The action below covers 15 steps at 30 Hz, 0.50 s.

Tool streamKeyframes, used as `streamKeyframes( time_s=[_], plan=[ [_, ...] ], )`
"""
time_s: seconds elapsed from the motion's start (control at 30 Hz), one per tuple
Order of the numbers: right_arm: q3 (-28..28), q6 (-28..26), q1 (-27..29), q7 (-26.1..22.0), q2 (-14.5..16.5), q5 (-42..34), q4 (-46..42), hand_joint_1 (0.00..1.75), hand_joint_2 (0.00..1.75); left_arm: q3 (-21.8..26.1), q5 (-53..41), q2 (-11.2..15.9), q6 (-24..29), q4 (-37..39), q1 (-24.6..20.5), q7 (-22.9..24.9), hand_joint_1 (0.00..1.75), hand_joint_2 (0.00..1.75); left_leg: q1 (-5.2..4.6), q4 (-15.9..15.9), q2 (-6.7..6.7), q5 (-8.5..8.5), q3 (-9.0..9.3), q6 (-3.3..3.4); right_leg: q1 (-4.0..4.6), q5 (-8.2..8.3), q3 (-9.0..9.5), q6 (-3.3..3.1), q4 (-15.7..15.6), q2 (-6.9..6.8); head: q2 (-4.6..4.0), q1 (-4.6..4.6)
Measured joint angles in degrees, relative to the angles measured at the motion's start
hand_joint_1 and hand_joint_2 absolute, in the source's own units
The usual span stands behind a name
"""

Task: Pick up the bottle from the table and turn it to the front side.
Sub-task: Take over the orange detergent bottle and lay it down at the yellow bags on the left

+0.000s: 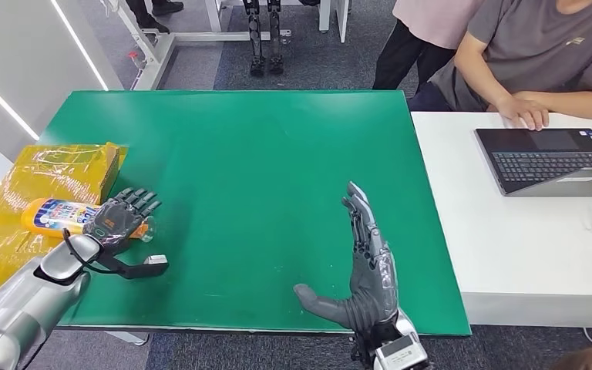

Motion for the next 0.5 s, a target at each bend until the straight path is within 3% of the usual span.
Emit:
streamKeyframes(
  time_s=[0.17,0.33,0.5],
  plan=[
    [-0.7,0.0,0.7,0.0,0.0,0.7,0.0,0.00,1.75,5.0,3.6,0.2,4.8,-5.1,2.6,0.6,0.00,1.75,-0.01,0.0,-0.01,0.00,-0.01,0.00,0.00,0.00,0.00,0.00,0.0,0.00,0.01,0.01],
    [-1.6,0.8,1.6,0.0,0.1,1.8,0.0,0.00,1.75,13.6,3.7,-0.5,7.4,-15.1,7.0,-0.7,0.00,1.75,-0.02,0.0,0.00,0.00,-0.02,0.00,0.00,-0.01,-0.03,0.01,0.0,0.00,0.01,0.00],
    [-2.4,0.9,2.4,0.0,0.1,2.0,-0.1,0.00,1.75,24.4,3.4,-3.8,7.6,-26.6,10.8,-6.7,0.00,1.75,-0.02,0.0,0.02,0.00,-0.03,0.00,-0.01,-0.01,-0.03,0.01,0.0,0.02,0.00,0.01]
  ],
)
